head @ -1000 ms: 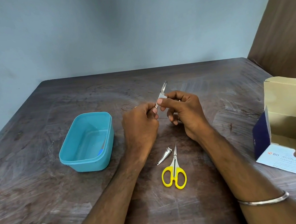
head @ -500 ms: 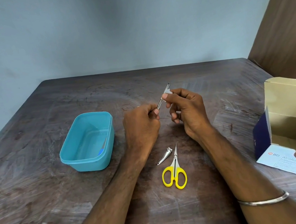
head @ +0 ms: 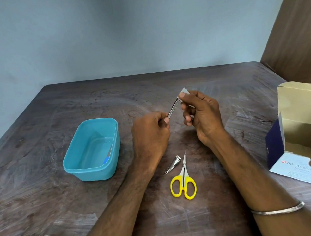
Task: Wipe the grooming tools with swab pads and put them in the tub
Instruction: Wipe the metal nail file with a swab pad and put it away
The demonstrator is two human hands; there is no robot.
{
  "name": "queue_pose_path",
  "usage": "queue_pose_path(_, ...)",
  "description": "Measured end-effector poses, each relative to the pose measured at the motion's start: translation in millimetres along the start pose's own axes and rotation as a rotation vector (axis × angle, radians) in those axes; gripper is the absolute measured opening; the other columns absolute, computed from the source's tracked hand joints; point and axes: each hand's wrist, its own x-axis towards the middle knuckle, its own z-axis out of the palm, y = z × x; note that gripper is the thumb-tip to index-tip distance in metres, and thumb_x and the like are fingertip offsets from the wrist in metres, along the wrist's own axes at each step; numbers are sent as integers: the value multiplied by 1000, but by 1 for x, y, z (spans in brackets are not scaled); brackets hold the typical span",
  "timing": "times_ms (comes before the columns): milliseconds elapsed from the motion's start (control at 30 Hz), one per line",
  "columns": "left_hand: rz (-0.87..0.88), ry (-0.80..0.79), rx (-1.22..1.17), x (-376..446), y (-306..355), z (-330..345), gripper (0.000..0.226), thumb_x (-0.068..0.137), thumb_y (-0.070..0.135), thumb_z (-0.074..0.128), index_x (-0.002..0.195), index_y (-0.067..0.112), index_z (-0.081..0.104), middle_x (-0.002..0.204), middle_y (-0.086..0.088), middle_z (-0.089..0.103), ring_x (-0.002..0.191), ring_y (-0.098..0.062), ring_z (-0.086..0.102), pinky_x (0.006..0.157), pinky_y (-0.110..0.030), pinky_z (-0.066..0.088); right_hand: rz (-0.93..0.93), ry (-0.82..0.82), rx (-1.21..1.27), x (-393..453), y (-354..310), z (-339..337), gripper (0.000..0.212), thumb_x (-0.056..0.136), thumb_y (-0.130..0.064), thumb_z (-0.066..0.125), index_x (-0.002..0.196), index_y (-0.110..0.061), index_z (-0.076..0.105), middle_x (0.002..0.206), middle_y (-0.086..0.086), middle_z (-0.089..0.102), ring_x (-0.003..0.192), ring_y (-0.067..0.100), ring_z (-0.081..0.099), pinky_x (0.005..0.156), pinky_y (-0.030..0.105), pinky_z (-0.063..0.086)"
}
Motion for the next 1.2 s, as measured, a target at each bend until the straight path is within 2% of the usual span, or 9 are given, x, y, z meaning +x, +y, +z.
queue_pose_path(433, -65, 33, 7, 1, 0, -1, 15, 92, 13, 65, 102, 10, 75, 86, -5, 75, 76, -16, 70, 75, -41, 60, -69, -64, -222, -5, 3, 2, 10, 84, -14, 76, 81, -7, 70, 62, 5, 59, 40, 16, 43, 43, 26, 28)
queue_pose_path(633, -61, 69, -21, 1, -1, -3, 14, 92, 13, 62, 91, 14, 76, 75, 1, 72, 69, -14, 68, 68, -40, 58, -85, -106, -308, -8, 5, 6, 13, 81, -14, 80, 75, -9, 69, 60, 7, 61, 40, 17, 44, 39, 22, 30)
queue_pose_path(833, -104, 93, -144, 1, 0, -4, 17, 91, 14, 62, 93, 23, 77, 70, 7, 71, 68, -11, 69, 67, -44, 59, -104, -160, -355, -9, 7, 7, 15, 82, -16, 80, 76, -8, 69, 64, 10, 65, 39, 18, 46, 39, 24, 32)
queue_pose_path(1000, -207, 73, -252, 3, 4, -7, 20, 94, 10, 61, 90, 25, 74, 69, 3, 71, 61, -11, 69, 63, -33, 61, -88, -191, -286, -9, 4, 6, 26, 92, -32, 68, 84, -7, 72, 78, 14, 72, 44, 21, 52, 41, 25, 32)
queue_pose_path(1133, -251, 54, -340, 2, 4, -9, 21, 95, 8, 61, 90, 25, 72, 69, 0, 71, 63, -17, 70, 58, -22, 59, -100, -181, -297, -7, 6, 6, 16, 92, -23, 69, 89, -8, 72, 79, 9, 73, 45, 21, 53, 41, 25, 33)
queue_pose_path(1200, -262, 48, -367, 3, 3, -8, 22, 95, 7, 61, 89, 25, 72, 69, -1, 71, 62, -17, 71, 56, -21, 58, -99, -177, -284, -6, 7, 6, 10, 91, -19, 71, 89, -9, 72, 80, 9, 73, 46, 22, 53, 41, 24, 33)
